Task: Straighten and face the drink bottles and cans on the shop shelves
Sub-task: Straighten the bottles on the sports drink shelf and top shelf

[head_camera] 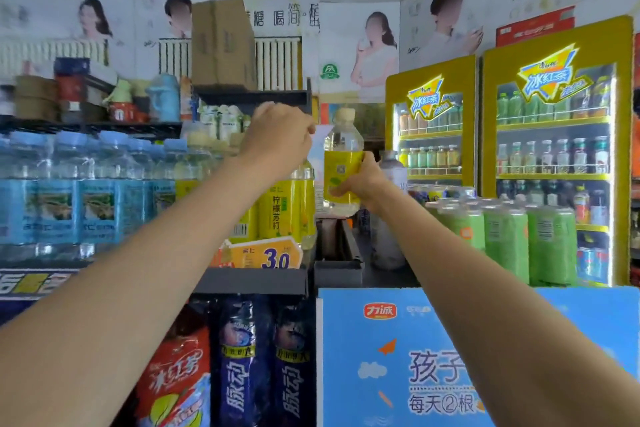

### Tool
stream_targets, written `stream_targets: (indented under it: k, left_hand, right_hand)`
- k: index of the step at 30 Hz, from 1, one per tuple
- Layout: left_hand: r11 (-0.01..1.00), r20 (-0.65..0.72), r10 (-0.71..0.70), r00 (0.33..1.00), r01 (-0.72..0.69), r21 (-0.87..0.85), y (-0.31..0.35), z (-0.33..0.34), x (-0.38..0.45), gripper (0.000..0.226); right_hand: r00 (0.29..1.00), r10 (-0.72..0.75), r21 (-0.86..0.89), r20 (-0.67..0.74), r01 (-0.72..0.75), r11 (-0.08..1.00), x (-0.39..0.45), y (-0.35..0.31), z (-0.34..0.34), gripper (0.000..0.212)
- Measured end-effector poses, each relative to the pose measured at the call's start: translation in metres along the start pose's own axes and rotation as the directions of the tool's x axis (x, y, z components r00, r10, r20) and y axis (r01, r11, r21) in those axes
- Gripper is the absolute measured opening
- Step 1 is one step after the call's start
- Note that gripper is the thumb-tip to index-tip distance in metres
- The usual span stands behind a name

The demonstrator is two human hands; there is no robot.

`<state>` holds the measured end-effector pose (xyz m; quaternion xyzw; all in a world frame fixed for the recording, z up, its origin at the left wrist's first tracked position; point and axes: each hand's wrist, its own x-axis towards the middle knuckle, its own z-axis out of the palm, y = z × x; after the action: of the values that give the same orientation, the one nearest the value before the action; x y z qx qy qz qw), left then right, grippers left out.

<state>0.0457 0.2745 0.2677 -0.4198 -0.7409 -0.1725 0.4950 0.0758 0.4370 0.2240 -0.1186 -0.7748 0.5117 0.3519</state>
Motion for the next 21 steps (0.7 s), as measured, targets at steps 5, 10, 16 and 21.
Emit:
stream_targets:
  k: [5,10,16,21]
  left_hand:
    - [0.999,0.074,-0.030,0.997,0.029,0.024,-0.006,0.020,-0.014,0.030]
    - [0.989,0.254,-0.137,0.957,0.149,-0.026,-0.014,0.018,-0.005,0.036]
    - [0.969,0.644,0.039,0.764,0.128,-0.211,-0.033,-0.012,0.006,0.061]
    - [0.980,0.618,0.105,0.779,0.023,-0.196,-0.041,-0.009,0.006,0.067]
  right_hand:
    - [0.999,-0.036,-0.042,-0.004,0.036,0.998,0.009,0.012,0.008,0.076]
    - [0.996,-0.052,-0.089,0.069,0.058,0.994,0.010,0.007,0.006,0.076]
    - [0.993,-0.109,0.011,0.056,0.108,0.994,-0.023,-0.006,-0.013,0.065]
    - [0.954,-0.112,0.162,0.276,0.069,0.984,-0.059,-0.026,-0.034,0.056]
